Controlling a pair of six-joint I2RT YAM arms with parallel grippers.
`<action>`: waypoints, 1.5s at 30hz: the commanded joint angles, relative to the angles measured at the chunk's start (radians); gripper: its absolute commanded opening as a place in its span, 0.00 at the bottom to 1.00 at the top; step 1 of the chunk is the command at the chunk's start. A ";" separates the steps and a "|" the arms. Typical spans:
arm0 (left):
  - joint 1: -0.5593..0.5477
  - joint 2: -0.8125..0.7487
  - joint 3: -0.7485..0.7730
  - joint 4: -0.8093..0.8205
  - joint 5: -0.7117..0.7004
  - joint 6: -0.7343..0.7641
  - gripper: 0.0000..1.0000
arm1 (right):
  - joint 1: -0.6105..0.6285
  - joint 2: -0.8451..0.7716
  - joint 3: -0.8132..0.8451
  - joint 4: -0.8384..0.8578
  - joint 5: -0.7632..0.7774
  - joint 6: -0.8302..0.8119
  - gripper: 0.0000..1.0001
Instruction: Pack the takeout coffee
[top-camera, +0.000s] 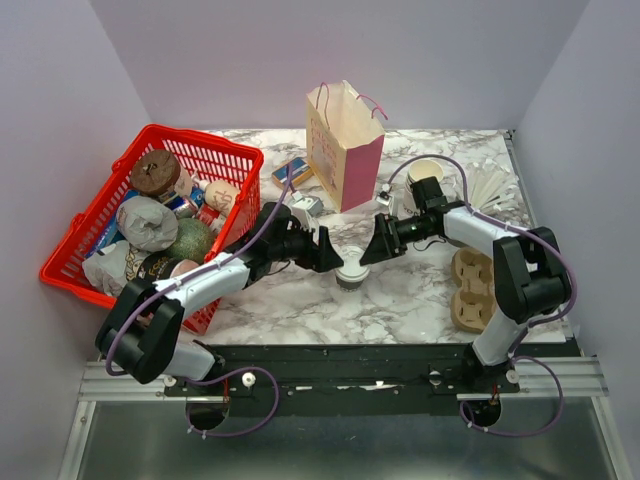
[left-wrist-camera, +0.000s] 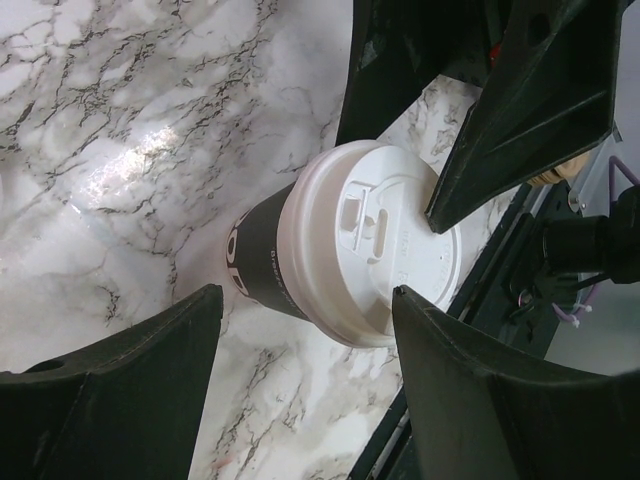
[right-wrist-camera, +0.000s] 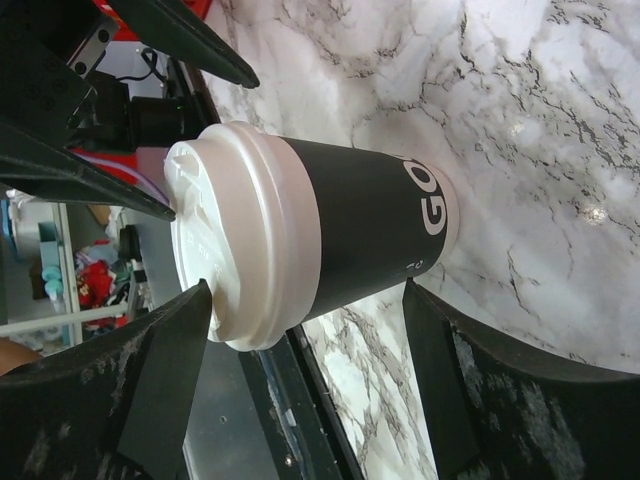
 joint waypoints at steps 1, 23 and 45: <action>0.007 0.029 -0.007 0.042 0.026 -0.018 0.77 | 0.004 0.023 -0.002 -0.003 -0.020 0.000 0.85; 0.061 0.179 0.063 0.183 0.139 -0.166 0.71 | 0.004 0.104 0.054 0.003 -0.112 0.053 0.82; 0.094 0.205 0.017 0.163 0.147 -0.149 0.67 | 0.001 0.195 0.036 0.069 -0.192 0.156 0.62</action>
